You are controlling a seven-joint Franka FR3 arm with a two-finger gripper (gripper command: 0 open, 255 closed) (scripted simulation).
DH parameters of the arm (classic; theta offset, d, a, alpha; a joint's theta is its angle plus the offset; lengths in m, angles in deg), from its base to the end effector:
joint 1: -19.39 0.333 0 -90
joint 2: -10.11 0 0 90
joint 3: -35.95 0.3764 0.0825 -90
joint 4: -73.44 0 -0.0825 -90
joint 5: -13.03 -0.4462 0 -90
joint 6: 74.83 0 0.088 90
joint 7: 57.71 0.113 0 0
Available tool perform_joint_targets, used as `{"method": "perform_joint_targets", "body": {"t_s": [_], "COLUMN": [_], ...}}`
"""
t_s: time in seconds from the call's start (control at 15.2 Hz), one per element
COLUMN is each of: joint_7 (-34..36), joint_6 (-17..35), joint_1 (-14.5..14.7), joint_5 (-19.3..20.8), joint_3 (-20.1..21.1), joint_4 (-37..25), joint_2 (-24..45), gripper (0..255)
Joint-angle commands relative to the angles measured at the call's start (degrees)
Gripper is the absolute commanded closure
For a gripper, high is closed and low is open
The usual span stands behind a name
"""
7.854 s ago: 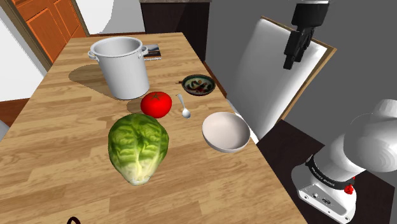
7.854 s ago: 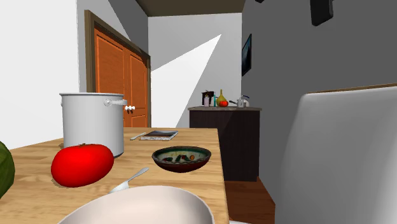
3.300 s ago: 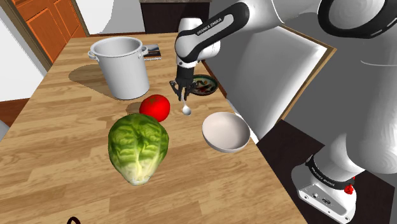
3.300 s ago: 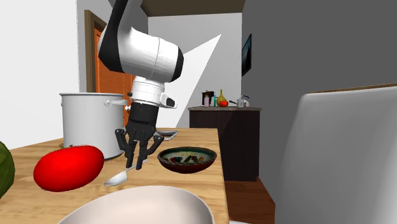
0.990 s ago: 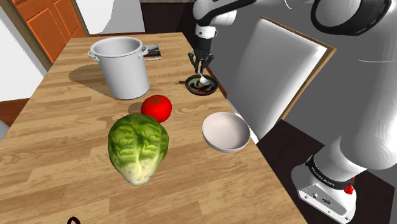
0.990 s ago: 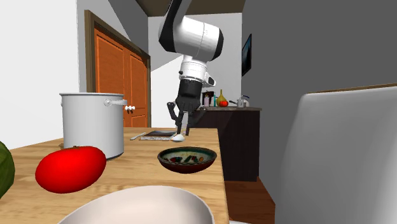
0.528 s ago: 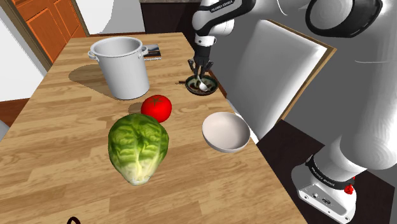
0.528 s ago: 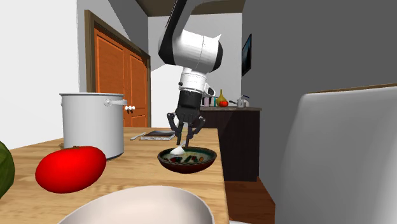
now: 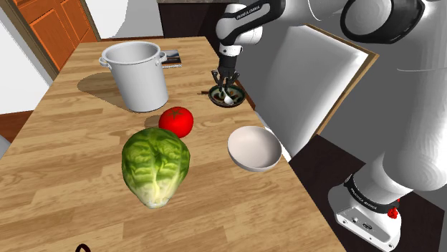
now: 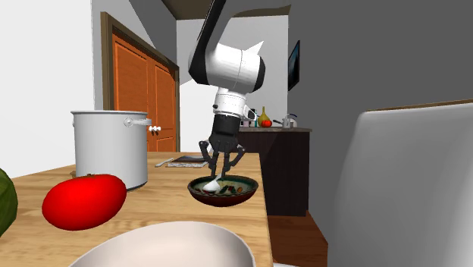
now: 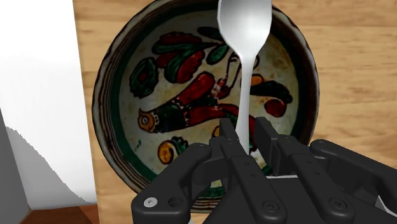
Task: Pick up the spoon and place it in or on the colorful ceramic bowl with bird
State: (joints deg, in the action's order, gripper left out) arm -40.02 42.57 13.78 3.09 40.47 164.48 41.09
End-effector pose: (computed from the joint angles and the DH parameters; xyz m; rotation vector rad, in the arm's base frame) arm 0.7656 -0.0127 0.3291 -2.8931 0.6221 0.1583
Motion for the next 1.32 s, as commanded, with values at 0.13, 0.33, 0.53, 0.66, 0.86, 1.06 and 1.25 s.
{"method": "perform_joint_targets", "body": {"t_s": [0.13,0.33,0.53,0.66,0.86,1.06,1.25], "joint_7": [0.0,0.0,0.1,0.2,0.2,0.2,0.2], "joint_6": [0.0,0.0,-1.6,-4.9,-6.2,-6.2,-6.2], "joint_1": [0.0,0.0,-0.2,-0.5,-0.7,-0.7,-0.7], "joint_5": [0.0,0.0,0.1,0.2,0.3,0.3,0.3], "joint_3": [0.0,0.0,-0.1,-0.2,-0.3,-0.3,-0.3], "joint_4": [0.0,-0.1,-0.9,-3.1,-4.0,-4.0,-4.0], "joint_2": [0.1,0.1,-0.6,-1.7,-2.1,-2.1,-2.1], "gripper": [0,0,0,0,0,0,0]}}
